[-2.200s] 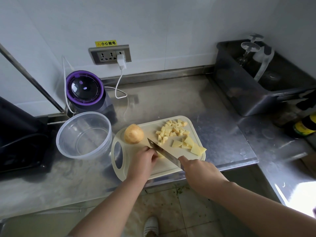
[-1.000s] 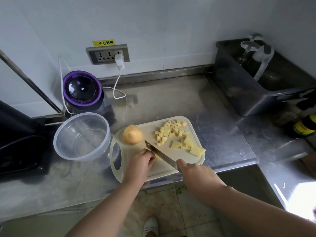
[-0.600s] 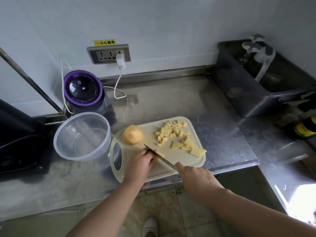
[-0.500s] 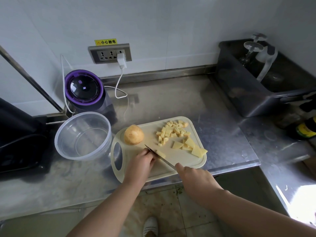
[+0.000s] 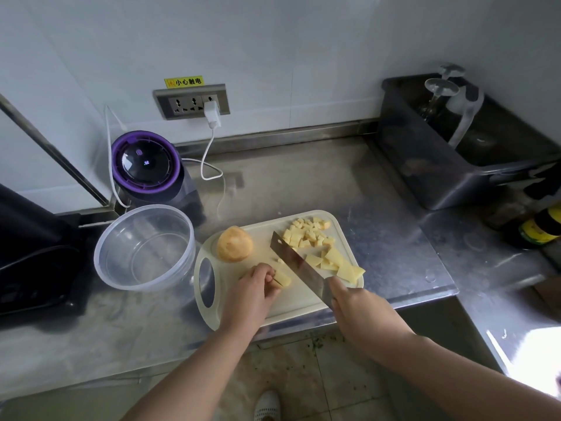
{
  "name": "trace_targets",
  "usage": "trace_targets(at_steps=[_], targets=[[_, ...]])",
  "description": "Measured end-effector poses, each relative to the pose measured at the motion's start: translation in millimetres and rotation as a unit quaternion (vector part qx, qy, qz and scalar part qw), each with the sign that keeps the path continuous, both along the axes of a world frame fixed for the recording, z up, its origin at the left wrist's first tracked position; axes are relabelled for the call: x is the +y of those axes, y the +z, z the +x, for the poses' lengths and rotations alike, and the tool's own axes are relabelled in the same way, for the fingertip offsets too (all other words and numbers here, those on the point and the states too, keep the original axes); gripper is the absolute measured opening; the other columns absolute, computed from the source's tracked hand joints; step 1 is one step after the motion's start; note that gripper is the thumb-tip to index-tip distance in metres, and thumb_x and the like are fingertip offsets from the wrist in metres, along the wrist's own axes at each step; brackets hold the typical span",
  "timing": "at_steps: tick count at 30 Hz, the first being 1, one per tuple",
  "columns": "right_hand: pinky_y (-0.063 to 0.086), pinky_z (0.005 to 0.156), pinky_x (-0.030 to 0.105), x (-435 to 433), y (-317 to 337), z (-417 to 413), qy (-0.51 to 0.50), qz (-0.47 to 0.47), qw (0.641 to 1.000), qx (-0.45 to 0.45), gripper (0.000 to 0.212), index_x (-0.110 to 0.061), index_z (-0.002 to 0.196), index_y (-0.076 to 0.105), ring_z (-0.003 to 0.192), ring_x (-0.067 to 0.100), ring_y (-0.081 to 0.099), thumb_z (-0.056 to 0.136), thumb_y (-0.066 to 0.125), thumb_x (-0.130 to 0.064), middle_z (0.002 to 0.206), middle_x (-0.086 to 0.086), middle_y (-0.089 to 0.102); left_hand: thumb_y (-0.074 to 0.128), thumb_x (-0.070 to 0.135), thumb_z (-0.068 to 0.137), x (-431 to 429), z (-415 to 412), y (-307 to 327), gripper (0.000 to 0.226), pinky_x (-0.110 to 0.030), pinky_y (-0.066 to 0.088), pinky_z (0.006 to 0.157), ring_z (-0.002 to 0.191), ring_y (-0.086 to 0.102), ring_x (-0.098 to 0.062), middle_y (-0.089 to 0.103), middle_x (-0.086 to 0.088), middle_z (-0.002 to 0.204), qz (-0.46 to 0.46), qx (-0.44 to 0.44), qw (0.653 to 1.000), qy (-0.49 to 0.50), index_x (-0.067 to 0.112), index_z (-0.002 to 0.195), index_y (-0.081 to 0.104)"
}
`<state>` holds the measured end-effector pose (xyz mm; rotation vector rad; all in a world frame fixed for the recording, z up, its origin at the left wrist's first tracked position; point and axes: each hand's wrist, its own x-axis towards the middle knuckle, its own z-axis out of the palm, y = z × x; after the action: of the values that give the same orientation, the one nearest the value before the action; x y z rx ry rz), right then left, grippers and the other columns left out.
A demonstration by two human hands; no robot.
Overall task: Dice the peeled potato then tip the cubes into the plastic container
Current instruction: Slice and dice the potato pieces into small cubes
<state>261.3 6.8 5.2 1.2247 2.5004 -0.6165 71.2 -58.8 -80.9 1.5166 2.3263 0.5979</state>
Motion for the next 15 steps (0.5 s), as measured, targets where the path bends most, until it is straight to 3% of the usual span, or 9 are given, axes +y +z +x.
trace_targets(at_steps=[9, 15], targets=[[0.058, 0.072, 0.030, 5.0, 0.6, 5.7, -0.011, -0.001, 1.000, -0.002, 0.027, -0.020, 0.129, 0.032, 0.079, 0.017, 0.066, 0.103, 0.039, -0.016, 0.103, 0.002, 0.063, 0.067, 0.032, 0.087, 5.5, -11.6, -1.4, 0.025, -0.020, 0.053, 0.076, 0.090, 0.063, -0.008, 0.065, 0.009, 0.099, -0.015, -0.005, 0.999, 0.032, 0.020, 0.107, 0.058], [0.058, 0.074, 0.029, 7.2, 0.0, 8.7, -0.019, -0.005, 1.000, -0.006, 0.031, -0.019, 0.134, 0.031, 0.082, 0.017, 0.066, 0.104, 0.037, -0.018, 0.108, 0.002, 0.063, 0.063, 0.033, 0.089, 17.3, -11.6, -1.2, 0.015, -0.022, 0.047, 0.065, 0.074, 0.058, -0.010, 0.066, 0.004, 0.087, -0.012, 0.027, 0.998, 0.062, 0.018, 0.089, 0.065]])
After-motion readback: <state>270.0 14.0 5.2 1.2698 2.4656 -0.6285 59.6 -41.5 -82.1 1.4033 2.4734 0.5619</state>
